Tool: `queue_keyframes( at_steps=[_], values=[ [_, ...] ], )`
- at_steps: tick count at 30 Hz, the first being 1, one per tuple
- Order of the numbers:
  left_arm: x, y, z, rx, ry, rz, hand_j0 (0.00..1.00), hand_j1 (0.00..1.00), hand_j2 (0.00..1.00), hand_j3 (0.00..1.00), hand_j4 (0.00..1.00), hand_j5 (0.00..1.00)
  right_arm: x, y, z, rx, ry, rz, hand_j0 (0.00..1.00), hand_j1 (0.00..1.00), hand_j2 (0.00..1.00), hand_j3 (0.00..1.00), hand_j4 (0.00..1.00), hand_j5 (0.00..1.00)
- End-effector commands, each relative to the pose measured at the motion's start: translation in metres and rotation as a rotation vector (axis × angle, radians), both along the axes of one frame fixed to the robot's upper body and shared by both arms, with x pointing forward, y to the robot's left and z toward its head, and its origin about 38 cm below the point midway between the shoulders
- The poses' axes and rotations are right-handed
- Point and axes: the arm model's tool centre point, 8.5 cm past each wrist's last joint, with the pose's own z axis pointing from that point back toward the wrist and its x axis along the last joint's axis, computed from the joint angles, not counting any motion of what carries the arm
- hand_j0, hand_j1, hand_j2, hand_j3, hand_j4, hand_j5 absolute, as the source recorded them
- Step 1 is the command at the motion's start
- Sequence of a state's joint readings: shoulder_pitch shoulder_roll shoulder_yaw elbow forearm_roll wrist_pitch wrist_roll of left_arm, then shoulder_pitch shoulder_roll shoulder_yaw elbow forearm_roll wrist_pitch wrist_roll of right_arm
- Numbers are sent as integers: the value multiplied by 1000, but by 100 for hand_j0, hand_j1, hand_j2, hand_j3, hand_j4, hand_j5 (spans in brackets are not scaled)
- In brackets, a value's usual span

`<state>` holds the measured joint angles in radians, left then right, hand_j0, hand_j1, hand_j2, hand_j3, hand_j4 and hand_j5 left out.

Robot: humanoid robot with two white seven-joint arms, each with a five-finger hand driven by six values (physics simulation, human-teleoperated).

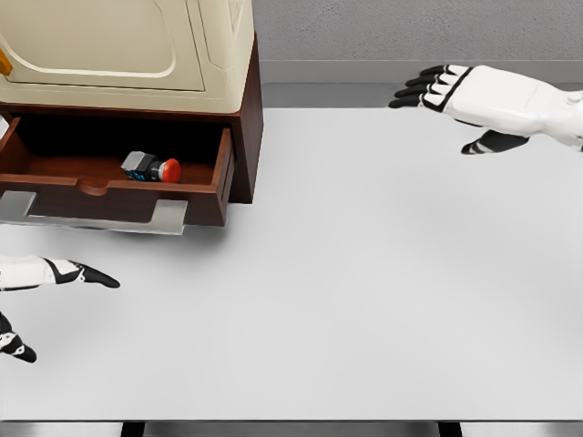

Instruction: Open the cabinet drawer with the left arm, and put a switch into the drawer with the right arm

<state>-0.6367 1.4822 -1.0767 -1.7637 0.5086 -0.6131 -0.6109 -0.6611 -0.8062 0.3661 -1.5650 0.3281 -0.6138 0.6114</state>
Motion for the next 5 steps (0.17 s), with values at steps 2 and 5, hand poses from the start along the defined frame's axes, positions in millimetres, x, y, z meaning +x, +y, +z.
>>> queue_keyframes(
  at_steps=[2, 5],
  values=[
    [6, -20, -11, -60, 8, -36, 100, 100, 100, 100, 100, 100, 4, -4, -12, -7, 40, -17, 100, 100, 100, 100, 100, 100],
    [5, -24, -17, -69, 22, -41, 100, 100, 100, 100, 100, 100, 6, -3, -23, -8, 70, -17, 100, 100, 100, 100, 100, 100]
  ],
)
